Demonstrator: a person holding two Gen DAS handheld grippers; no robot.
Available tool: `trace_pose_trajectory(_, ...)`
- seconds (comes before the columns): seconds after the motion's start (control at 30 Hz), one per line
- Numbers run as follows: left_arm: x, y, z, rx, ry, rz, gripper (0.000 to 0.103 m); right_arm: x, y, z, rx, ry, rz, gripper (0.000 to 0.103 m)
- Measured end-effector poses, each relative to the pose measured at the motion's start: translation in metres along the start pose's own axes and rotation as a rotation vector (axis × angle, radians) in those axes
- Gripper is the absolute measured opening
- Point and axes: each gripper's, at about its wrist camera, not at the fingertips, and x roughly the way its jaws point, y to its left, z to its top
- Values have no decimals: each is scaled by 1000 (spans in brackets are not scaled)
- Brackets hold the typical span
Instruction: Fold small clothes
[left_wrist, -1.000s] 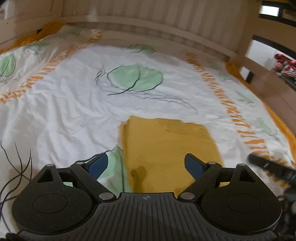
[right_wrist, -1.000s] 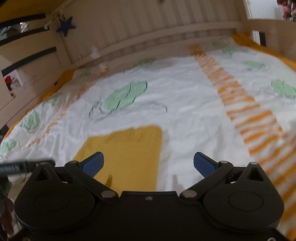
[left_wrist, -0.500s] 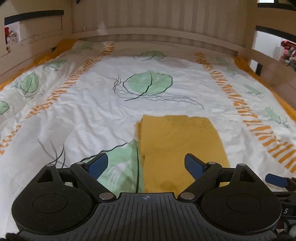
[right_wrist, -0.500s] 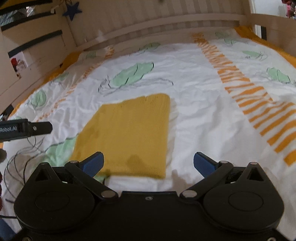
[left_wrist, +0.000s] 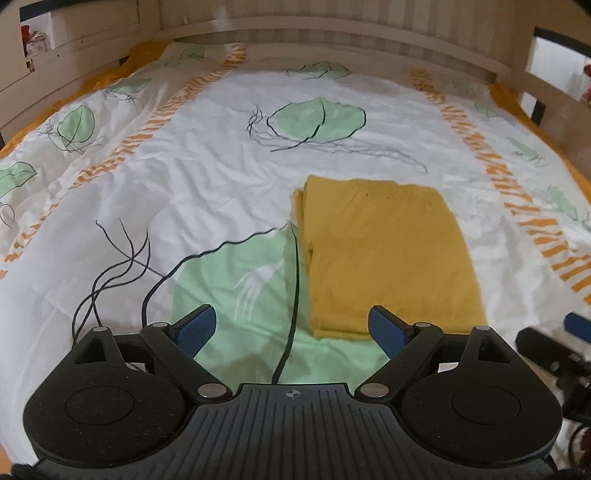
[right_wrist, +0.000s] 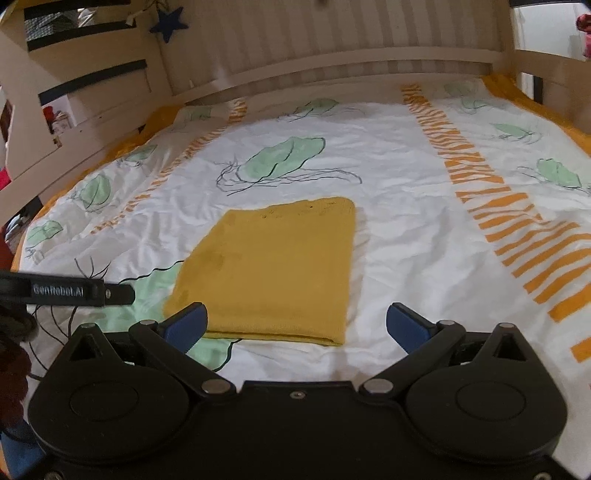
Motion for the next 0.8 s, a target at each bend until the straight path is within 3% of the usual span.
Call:
trace_pose_trajectory(0.2, 4, -1, -7, 3, 35, -10, 90, 4, 3, 2, 18, 65, -114, 103)
trace_pose_trajectory(0.4, 9, 0, -12, -5, 74, -26, 89, 8, 0, 0, 45, 106, -74, 103)
trace_pose_trajectory(0.8, 18, 3, -16, -16, 117, -23, 89, 13, -3, -1, 85, 139, -78, 103)
